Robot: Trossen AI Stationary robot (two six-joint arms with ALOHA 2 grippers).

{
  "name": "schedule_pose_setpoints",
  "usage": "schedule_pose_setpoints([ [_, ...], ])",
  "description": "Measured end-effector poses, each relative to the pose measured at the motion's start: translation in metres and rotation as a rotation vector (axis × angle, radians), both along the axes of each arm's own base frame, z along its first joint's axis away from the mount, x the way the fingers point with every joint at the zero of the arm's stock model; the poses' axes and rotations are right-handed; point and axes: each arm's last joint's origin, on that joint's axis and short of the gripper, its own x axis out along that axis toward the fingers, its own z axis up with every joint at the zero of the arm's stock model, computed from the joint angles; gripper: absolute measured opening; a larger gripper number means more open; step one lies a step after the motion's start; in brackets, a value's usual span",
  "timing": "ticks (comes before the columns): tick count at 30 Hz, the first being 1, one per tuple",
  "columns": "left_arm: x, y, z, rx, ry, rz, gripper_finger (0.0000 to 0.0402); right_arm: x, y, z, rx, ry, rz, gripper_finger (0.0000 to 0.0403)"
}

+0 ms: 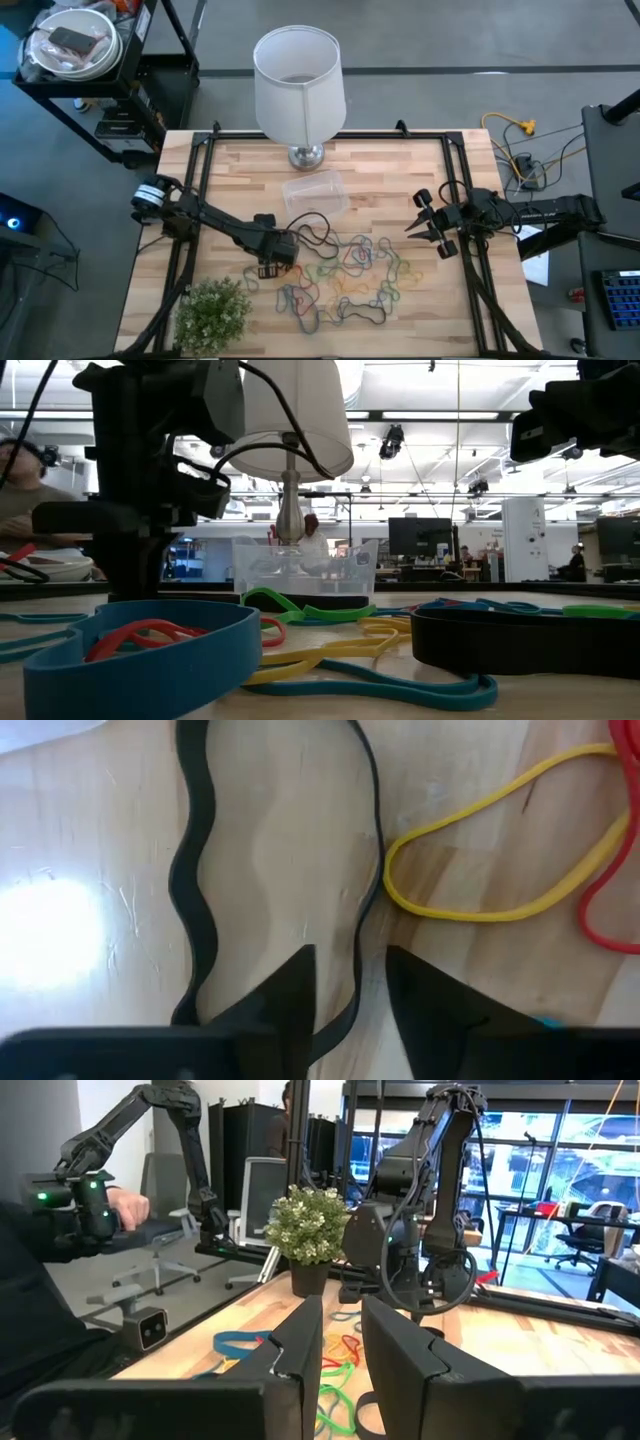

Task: Pick and place rubber bands into bin
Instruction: Put the black rubber band into the transparent container

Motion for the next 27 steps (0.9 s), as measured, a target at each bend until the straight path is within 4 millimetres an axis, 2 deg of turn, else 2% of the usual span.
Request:
schedule_pose_setpoints([
  [6, -0.003, 0.001, 0.0, 0.008, 0.022, 0.0, 0.0008, 0.0, 0.0, 0.0, 0.001, 0.0, 0.0, 0.0068],
  [14, -0.008, 0.001, 0.01, 0.007, 0.021, 0.007, 0.0001, 0.0, 0.0, 0.0, 0.001, 0.001, 0.001, 0.0068],
  [19, -0.013, -0.005, 0.026, -0.011, -0.044, 0.027, 0.0, 0.0, 0.0, 0.0, 0.001, 0.004, 0.0, 0.0068],
  [27, -0.033, -0.019, 0.059, 0.053, -0.139, 0.035, 0.0, 0.0, 0.0, -0.001, 0.001, 0.013, 0.001, 0.0068],
])
